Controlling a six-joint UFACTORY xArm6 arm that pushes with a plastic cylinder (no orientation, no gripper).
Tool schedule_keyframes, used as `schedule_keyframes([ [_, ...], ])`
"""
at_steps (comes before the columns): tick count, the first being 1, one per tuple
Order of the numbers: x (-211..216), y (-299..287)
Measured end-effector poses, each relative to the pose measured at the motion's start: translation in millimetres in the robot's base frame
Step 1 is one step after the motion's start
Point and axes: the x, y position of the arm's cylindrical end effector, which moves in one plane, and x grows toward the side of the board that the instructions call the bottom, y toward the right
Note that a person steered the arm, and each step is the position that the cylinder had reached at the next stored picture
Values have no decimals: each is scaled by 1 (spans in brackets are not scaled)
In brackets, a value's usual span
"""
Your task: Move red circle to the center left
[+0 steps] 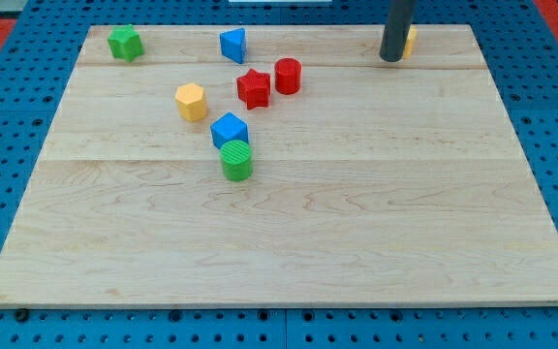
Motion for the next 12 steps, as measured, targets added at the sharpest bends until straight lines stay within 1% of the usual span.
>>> schedule_keyframes([
  [1,0,0],
  [2,7,-12],
  [3,27,-52],
  [4,38,-92],
  [5,37,-111],
  [6,26,-163],
  [7,32,-202],
  [9,38,-258],
  [10,33,-262],
  [11,34,-294],
  [12,54,-308],
])
